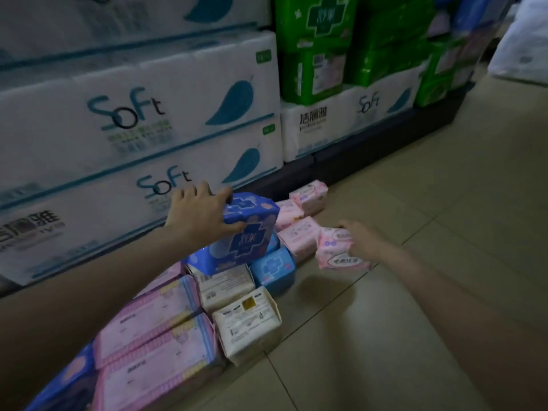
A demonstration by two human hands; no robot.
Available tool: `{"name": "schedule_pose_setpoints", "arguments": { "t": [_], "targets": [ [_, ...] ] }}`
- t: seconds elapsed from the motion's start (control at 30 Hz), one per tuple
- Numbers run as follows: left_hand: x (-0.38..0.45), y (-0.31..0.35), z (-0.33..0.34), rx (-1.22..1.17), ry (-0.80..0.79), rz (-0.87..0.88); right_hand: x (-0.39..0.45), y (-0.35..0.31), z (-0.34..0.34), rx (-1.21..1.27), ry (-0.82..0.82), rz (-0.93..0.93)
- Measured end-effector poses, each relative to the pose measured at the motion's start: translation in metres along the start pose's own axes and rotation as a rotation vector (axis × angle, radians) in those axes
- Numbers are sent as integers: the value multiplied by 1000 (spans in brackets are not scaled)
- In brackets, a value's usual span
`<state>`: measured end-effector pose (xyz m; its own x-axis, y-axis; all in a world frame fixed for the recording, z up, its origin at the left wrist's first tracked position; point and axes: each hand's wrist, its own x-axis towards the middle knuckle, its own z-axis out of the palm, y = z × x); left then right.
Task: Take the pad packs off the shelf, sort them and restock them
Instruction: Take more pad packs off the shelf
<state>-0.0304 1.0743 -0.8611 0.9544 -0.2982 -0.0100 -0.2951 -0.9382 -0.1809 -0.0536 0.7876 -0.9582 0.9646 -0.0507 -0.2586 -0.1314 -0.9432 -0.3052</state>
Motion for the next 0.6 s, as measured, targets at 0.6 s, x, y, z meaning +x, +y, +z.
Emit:
{"name": "schedule_pose_setpoints", "arguments": {
  "t": [0.6],
  "targets": [
    [55, 25, 89, -140, 89, -76, 144, 3, 34, -367, 177, -122]
  ]
}}
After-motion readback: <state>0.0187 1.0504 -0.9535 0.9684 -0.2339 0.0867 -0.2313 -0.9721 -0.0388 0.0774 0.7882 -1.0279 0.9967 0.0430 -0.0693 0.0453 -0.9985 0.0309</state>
